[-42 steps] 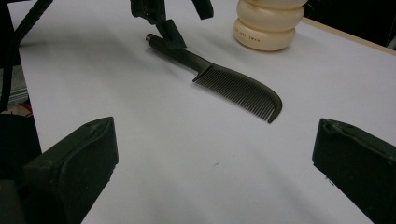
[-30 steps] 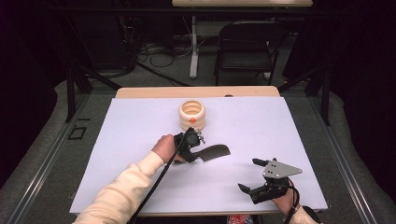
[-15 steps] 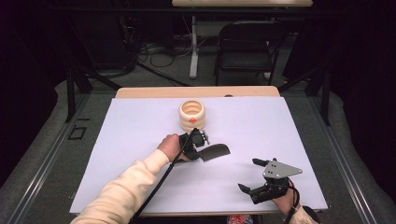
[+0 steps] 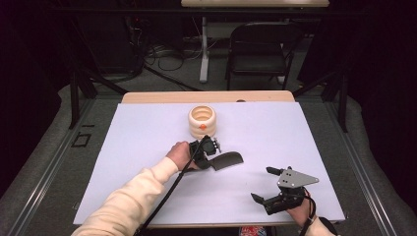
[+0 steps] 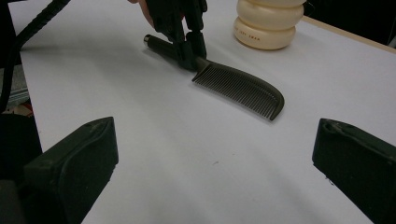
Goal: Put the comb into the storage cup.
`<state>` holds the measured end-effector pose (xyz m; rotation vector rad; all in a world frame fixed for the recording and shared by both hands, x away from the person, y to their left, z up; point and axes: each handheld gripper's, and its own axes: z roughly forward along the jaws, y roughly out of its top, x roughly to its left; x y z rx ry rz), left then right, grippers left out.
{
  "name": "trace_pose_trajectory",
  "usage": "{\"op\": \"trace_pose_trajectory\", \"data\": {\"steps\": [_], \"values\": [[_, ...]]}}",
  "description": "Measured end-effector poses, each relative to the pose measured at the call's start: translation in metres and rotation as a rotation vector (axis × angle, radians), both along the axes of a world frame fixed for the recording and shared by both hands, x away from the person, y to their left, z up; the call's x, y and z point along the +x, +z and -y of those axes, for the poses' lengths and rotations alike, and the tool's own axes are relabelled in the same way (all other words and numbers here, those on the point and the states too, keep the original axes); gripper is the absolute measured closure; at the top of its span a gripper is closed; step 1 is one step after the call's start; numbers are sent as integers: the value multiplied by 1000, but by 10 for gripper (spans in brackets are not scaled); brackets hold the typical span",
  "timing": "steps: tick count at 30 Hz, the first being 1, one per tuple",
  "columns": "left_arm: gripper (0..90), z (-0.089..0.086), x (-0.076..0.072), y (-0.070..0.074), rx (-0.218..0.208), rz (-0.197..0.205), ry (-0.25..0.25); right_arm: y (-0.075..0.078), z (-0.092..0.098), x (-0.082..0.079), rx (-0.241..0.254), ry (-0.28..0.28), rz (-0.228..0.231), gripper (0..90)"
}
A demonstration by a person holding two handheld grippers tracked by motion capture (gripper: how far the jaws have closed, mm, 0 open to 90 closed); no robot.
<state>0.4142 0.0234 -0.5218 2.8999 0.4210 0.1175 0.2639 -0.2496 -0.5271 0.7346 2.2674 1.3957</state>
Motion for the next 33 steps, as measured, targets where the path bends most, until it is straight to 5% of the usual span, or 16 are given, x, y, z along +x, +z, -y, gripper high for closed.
{"op": "trace_pose_trajectory", "data": {"steps": [15,33], "values": [[723,-27,-9,15,-153,38,70,-1,0,1,-5,-3,-4,0],[723,-58,-21,22,-262,67,142,-1,0,1,-3,-7,-7,0]]}}
